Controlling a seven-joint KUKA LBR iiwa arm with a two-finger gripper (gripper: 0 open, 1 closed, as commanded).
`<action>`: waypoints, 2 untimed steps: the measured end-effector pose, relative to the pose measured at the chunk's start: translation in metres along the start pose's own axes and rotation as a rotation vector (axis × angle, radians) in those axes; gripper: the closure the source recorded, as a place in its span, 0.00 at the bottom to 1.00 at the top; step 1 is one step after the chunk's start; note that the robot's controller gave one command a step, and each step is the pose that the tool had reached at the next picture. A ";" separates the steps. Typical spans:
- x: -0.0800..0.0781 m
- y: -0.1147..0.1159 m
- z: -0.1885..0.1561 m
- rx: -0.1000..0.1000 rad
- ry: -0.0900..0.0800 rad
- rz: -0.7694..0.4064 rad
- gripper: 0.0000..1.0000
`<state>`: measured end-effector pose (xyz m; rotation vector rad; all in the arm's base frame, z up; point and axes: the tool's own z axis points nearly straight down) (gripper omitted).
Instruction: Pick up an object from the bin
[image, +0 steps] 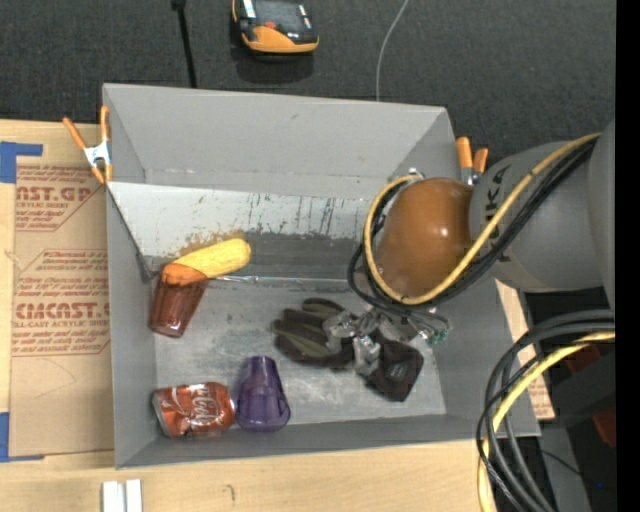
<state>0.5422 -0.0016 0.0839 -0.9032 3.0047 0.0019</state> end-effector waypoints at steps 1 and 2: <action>0.000 0.000 0.000 0.000 0.000 0.000 1.00; 0.000 0.000 -0.001 -0.001 0.001 0.000 1.00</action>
Offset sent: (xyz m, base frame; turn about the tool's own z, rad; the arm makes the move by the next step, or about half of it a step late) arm 0.0288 -0.0057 0.2365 0.0368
